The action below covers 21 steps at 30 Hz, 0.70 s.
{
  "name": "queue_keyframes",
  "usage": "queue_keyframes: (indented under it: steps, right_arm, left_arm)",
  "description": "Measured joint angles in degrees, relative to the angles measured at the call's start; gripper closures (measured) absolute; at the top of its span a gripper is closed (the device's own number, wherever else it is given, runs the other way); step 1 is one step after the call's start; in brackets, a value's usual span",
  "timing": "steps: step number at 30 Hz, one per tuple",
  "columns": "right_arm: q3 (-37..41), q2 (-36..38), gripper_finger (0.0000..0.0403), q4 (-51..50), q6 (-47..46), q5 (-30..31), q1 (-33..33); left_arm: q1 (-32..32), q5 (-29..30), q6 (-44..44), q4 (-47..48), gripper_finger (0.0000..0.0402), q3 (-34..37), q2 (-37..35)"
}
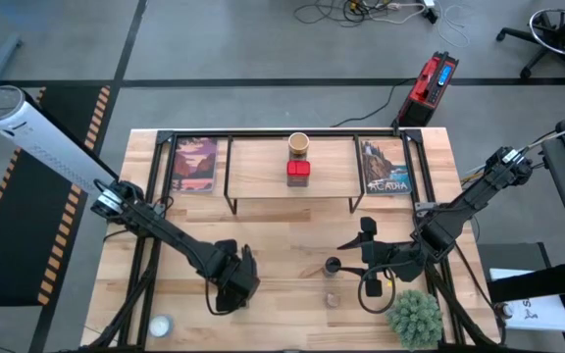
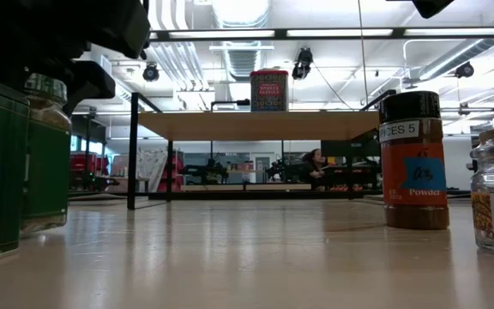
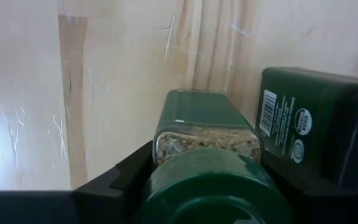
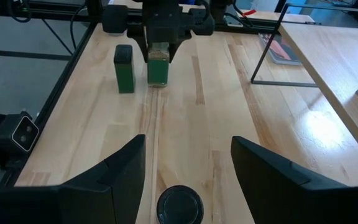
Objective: Shelf spices
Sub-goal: Put the green seasoning bottle on the shelf
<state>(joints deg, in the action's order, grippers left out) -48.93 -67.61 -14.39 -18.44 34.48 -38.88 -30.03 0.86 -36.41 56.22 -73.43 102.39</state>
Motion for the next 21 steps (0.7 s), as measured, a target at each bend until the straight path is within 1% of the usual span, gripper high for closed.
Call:
queue_keyframes:
  steps: [3,13,21]
  right_arm:
    - [0.00,0.01,0.0190,0.05,-0.01,0.00,0.00]
    - [-0.07,0.00,0.0190,0.13,0.00,0.02,0.00]
    - [-0.07,0.00,0.0190,0.15,0.00,0.02,-0.01]
  left_arm:
    - [0.69,0.00,0.80,0.12,0.0215,0.00,0.00]
    - [4.14,-0.01,4.66,0.16,0.0215,-0.02,-0.42]
    - [7.92,0.00,7.15,0.23,0.0215,-0.02,-4.34]
